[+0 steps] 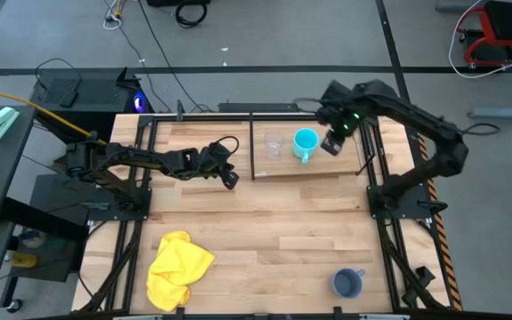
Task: Stack small to large cups/mugs on shelf
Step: Put the purple mug on the shelf
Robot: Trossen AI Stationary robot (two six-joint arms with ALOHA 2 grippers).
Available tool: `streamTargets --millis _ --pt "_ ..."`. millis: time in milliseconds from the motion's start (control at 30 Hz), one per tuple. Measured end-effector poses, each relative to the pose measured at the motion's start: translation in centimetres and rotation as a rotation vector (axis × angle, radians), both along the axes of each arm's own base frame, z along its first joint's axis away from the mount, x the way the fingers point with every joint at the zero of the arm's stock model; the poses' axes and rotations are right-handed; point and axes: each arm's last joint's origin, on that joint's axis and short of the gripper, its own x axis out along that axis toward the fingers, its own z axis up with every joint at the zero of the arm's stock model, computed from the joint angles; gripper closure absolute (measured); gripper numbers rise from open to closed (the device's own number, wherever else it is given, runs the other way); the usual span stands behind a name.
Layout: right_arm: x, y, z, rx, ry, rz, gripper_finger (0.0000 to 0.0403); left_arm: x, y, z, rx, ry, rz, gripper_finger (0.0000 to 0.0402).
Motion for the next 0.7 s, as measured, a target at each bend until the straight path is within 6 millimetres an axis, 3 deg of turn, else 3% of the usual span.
streamTargets --millis 200,333,533,700 --pt "-3.5 7.6 2.6 0.021 -0.132 0.040 0.0316 0.0 0.0 0.0 0.000 0.000 0.000 0.0370" --pt "-6.8 11.6 3.3 0.105 -0.227 0.013 0.0316 0.0 -0.1 0.0 -0.002 -0.001 0.000 0.0375" --pt "-9.2 15.4 0.5 0.225 -0.145 0.003 0.0316 0.0 -0.1 0.0 -0.017 -0.010 0.016 0.0380" --pt "-8.3 19.3 -3.1 0.293 -0.126 0.088 0.0316 0.1 -0.3 0.0 -0.017 -0.010 0.009 0.0372"
